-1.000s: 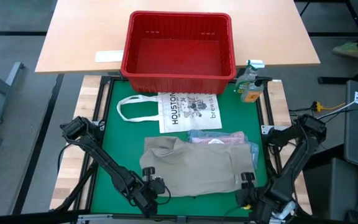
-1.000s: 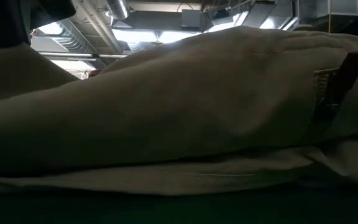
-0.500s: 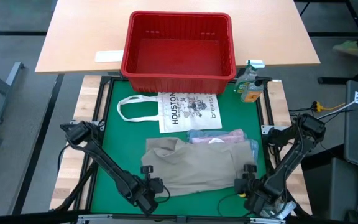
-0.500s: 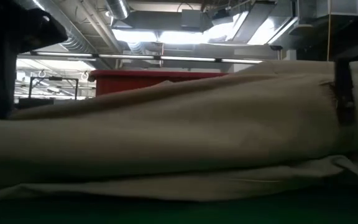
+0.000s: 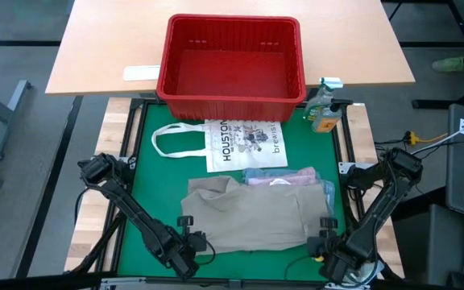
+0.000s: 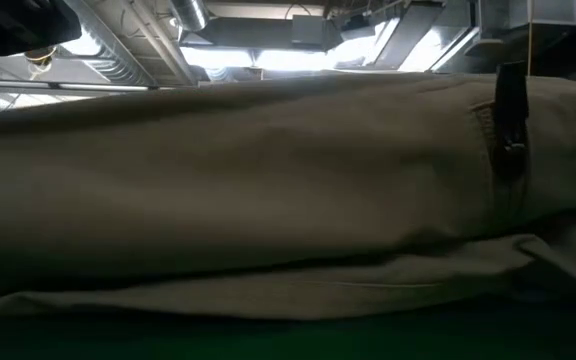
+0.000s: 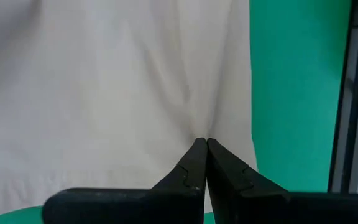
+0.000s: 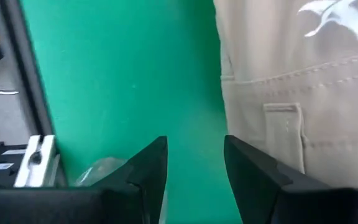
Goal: Fold Laundry from Bin
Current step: Fold the light brown shorts from the red laundry basket
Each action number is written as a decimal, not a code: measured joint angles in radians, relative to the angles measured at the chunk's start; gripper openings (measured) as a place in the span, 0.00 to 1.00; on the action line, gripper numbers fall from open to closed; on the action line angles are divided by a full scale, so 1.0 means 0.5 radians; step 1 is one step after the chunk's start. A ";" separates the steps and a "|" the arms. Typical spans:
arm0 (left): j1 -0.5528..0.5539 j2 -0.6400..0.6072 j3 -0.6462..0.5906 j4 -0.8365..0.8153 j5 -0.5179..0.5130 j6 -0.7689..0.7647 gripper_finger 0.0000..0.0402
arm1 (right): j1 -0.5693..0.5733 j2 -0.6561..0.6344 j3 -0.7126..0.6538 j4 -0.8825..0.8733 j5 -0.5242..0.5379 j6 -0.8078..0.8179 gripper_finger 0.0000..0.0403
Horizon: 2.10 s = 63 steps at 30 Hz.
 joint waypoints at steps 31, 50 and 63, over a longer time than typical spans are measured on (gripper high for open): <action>0.500 -0.473 -0.002 -0.207 -0.369 0.155 0.32 | -0.359 0.001 0.708 -0.820 0.804 -0.809 0.40; 1.175 -0.483 -0.599 0.669 0.292 0.867 0.32 | -0.959 0.001 0.183 -0.468 0.751 -1.306 0.40; 1.182 -0.478 -1.101 1.149 -0.033 0.779 0.32 | -1.115 -0.008 -0.137 -0.242 0.626 -1.360 0.40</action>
